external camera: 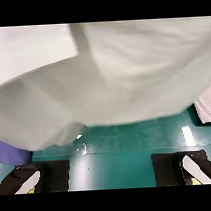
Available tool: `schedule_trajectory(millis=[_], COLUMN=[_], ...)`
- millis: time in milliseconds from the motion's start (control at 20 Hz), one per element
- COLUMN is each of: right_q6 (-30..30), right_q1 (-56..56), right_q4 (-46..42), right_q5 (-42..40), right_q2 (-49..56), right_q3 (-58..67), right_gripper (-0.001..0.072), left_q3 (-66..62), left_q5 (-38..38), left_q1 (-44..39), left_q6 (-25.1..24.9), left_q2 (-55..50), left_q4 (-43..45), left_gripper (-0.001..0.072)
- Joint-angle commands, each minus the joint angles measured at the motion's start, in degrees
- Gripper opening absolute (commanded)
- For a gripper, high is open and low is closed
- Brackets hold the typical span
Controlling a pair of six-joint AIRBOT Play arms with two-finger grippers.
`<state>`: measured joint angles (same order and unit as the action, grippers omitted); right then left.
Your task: Fold the shirts.
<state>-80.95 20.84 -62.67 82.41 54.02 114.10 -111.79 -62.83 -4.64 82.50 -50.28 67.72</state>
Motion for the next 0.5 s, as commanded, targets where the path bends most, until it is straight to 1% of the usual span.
schedule_trajectory(millis=[0, 100, 200, 300, 450], right_q6=[-1.1, -1.1, -1.1, -1.1, -1.2], right_q1=[-0.6, -2.4, -5.6, -8.5, -10.6], right_q4=[-0.5, -0.7, -4.6, -9.6, -10.3], right_q5=[6.2, 6.5, 5.0, 2.5, -3.2], right_q2=[7.1, 11.8, 16.8, 22.4, 30.9], right_q3=[-4.0, -10.7, -17.7, -23.5, -26.7], right_gripper=[0.0016, 0.0016, 0.0016, 0.0016, 0.0016], left_q3=[10.5, 16.7, 21.3, 22.9, 22.6], left_q5=[-2.4, -2.6, -2.6, -2.6, -0.4], left_q1=[0.0, 0.0, 0.0, 0.0, 0.0], left_q6=[1.2, 1.6, 1.5, 1.5, 1.4], left_q2=[-5.2, -11.3, -19.0, -27.0, -37.8], left_q4=[1.8, 1.5, 0.9, 0.9, 0.8], left_gripper=[0.0025, 0.0025, 0.0025, 0.0025, 0.0025])
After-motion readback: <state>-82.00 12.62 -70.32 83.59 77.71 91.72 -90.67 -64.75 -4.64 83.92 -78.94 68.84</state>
